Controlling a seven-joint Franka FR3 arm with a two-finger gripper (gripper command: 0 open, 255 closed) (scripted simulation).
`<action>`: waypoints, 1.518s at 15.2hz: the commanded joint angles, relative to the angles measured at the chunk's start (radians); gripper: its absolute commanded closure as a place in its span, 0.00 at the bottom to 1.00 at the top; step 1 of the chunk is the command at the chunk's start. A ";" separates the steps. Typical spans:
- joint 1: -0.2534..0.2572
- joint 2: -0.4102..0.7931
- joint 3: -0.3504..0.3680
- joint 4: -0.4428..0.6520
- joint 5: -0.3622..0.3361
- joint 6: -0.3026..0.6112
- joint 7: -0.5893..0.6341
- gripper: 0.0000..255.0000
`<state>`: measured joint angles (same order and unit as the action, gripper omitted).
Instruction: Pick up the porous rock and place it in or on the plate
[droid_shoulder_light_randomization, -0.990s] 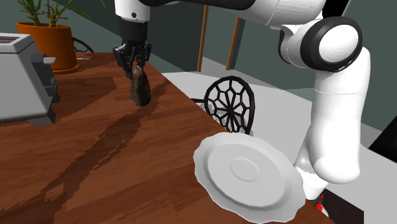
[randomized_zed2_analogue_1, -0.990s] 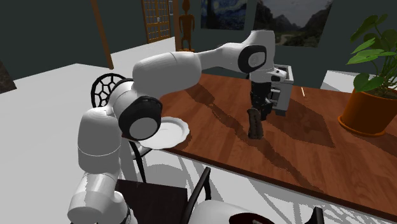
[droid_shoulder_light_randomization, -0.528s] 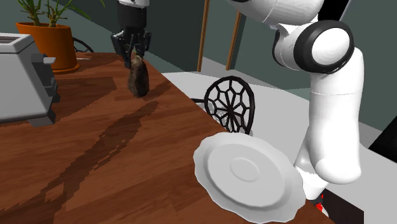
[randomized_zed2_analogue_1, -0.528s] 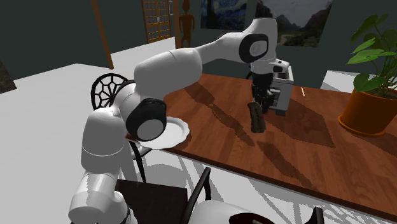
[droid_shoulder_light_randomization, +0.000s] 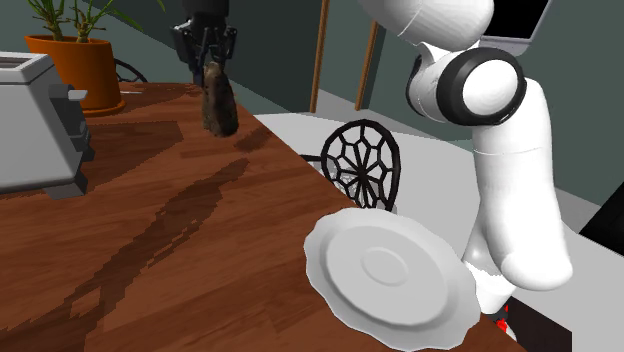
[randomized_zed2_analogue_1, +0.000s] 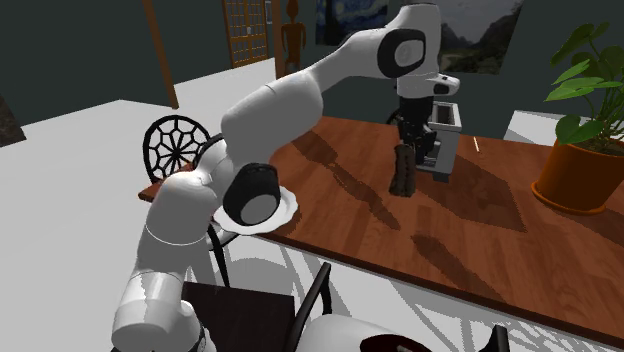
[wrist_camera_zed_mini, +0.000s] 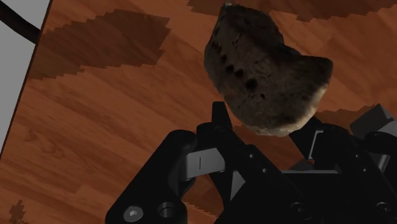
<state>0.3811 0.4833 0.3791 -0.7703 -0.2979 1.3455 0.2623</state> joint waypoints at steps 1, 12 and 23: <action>-0.018 -0.058 0.008 -0.073 0.018 0.013 0.011 1.00; -0.103 -0.581 0.040 -0.711 0.222 0.156 0.063 1.00; -0.040 -0.935 0.041 -0.978 0.358 0.092 0.119 1.00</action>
<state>0.3363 -0.4299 0.4226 -1.7379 0.0519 1.4477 0.3792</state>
